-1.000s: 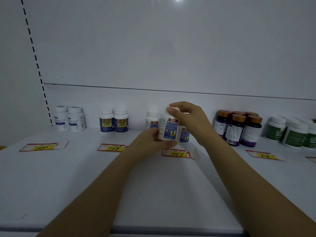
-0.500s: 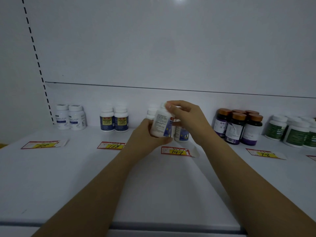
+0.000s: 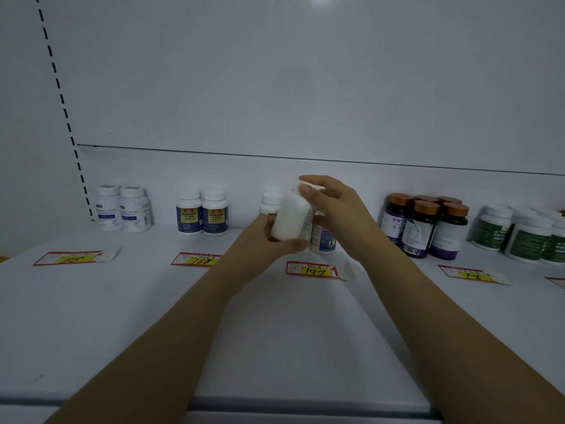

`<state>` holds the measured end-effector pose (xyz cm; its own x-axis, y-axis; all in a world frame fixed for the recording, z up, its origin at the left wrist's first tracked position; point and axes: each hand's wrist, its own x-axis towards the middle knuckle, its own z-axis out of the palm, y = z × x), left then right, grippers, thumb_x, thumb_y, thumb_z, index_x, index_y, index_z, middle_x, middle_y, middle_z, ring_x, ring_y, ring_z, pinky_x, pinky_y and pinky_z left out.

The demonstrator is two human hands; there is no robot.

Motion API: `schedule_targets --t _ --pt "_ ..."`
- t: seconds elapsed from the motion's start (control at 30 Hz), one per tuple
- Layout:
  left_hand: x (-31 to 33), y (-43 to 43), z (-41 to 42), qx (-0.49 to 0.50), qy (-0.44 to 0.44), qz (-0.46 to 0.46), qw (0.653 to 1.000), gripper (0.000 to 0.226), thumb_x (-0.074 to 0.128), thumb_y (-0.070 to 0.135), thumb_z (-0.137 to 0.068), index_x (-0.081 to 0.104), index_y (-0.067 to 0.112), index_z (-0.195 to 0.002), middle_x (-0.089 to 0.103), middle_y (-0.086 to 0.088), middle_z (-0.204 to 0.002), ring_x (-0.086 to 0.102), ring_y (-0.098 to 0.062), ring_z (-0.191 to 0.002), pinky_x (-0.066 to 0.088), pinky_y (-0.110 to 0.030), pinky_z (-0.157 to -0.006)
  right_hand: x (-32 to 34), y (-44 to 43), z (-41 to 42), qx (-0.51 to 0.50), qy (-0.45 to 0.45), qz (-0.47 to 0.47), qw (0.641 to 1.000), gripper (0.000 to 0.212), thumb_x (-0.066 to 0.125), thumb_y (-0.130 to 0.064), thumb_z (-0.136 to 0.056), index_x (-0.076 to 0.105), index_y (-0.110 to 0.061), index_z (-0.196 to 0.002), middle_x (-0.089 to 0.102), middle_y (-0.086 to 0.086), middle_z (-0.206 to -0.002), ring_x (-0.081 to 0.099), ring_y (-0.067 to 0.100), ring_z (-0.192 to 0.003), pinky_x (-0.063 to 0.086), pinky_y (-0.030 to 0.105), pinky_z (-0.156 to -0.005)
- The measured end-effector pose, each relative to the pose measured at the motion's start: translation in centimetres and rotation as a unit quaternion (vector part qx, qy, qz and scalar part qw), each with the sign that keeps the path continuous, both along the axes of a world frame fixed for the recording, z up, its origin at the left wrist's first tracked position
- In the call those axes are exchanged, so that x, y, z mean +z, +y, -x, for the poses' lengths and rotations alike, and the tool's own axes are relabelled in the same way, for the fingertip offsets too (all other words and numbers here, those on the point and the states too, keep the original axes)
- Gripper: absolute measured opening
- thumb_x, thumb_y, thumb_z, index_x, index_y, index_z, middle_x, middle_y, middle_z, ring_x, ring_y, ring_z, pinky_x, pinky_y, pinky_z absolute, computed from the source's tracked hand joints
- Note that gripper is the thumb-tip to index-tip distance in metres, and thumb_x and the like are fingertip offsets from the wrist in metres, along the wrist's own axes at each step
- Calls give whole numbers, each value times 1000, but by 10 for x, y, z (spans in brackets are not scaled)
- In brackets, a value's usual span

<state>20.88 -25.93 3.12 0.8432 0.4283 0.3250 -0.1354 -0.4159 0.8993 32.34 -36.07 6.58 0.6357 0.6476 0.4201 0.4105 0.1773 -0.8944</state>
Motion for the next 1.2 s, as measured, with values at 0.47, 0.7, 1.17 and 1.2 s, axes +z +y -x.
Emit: schedule_targets --t 0.47,0.7,1.17,1.2 --pt "2 -2 3 -41 18 13 999 37 73 27 -78 57 25 -112 64 17 -96 61 11 -78 47 -7 -68 1 -2 -2 60 57 -6 997 26 54 -24 -95 63 -23 -120 65 3 -117 64 19 -106 55 33 -89" --pt "1 -3 2 39 -17 -49 998 50 83 26 -68 46 25 -103 55 20 -88 56 5 -76 44 0 -56 -2 1 4 62 16 18 998 30 57 -33 -92 60 -28 -121 65 -3 -110 64 13 -101 56 25 -78" --pt "1 -2 2 40 -15 -30 999 40 82 26 -69 49 33 -90 63 15 -90 62 0 -80 46 -6 -59 1 -3 0 55 36 16 998 32 53 -30 -96 57 -25 -127 67 3 -114 67 18 -100 57 30 -82" --pt "1 -2 2 27 -12 -21 999 37 80 25 -71 49 33 -89 63 15 -90 62 1 -79 47 -5 -59 1 -4 -2 47 40 11 998 31 52 -28 -96 58 -25 -126 67 4 -113 67 18 -99 57 32 -83"
